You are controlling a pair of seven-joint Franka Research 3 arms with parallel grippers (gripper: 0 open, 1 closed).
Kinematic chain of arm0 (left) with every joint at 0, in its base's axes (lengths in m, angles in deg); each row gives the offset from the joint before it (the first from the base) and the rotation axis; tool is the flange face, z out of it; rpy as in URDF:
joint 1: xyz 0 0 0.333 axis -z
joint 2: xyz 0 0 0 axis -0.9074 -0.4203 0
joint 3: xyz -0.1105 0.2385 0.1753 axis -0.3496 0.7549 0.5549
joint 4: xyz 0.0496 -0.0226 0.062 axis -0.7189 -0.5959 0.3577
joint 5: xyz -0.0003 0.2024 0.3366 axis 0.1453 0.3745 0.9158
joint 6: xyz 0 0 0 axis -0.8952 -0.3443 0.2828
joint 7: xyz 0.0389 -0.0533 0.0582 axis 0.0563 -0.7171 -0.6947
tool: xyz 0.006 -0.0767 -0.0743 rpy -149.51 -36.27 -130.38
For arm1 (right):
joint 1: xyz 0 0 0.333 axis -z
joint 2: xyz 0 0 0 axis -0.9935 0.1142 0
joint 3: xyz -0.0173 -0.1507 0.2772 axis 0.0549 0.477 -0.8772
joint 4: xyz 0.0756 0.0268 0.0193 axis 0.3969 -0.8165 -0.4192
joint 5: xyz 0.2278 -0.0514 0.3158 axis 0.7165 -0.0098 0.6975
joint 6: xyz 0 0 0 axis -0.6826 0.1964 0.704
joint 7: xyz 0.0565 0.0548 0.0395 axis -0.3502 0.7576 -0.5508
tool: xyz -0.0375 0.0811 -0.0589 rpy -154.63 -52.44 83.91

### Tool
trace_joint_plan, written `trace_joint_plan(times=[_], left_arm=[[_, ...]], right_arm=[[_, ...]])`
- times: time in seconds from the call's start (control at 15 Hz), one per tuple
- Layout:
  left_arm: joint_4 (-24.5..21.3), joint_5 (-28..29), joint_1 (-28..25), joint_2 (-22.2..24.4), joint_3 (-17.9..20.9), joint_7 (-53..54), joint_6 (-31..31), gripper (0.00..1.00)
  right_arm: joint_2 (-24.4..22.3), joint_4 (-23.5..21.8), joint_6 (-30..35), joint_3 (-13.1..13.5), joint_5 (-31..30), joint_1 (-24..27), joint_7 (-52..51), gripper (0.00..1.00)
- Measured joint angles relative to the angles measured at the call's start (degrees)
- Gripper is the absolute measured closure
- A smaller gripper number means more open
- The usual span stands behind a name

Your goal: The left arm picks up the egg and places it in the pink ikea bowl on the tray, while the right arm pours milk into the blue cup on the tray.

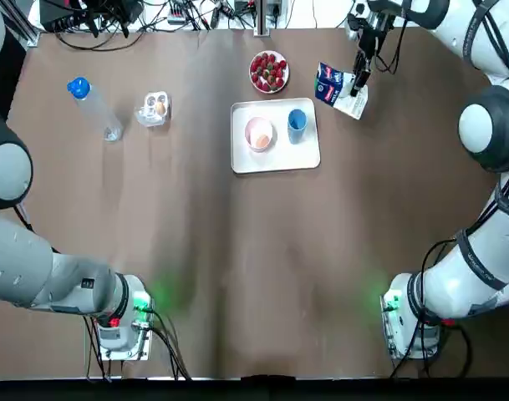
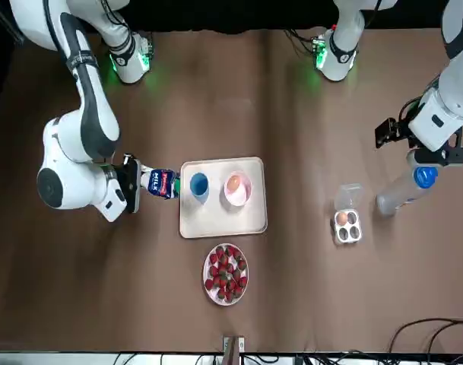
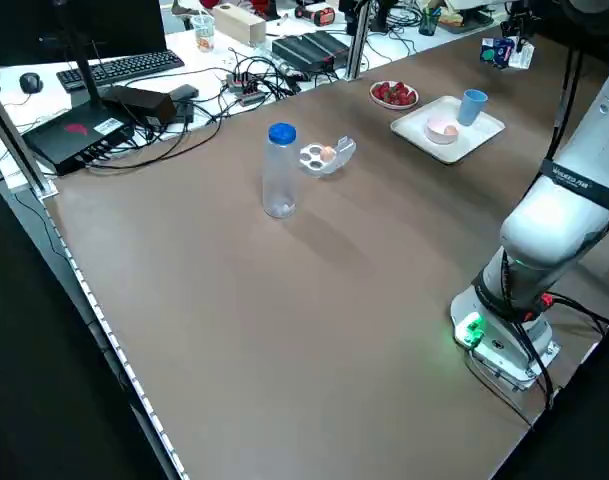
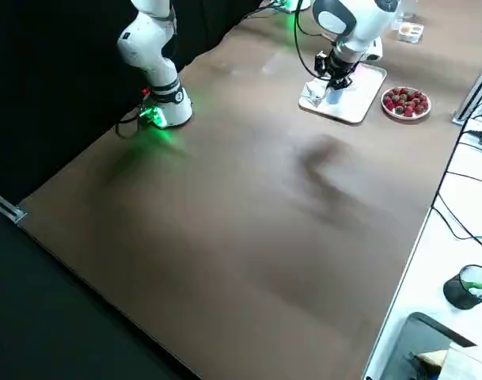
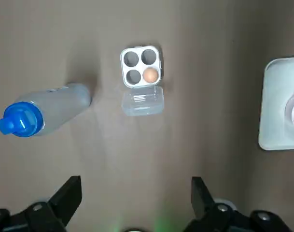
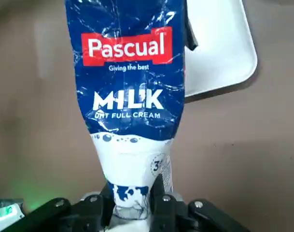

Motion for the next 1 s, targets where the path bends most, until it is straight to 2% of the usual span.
trace_joint_plan(times=[0.47,1.0], left_arm=[[0.01,0.0,-0.09,0.04,0.09,3.88,-0.88,0.0],[0.01,0.0,0.15,0.04,0.07,3.91,-1.03,0.0]], right_arm=[[0.0,0.0,-0.31,0.0,-2.11,-3.64,4.43,0.67],[-0.01,0.0,-0.61,0.68,-2.39,-3.3,5.26,0.67]])
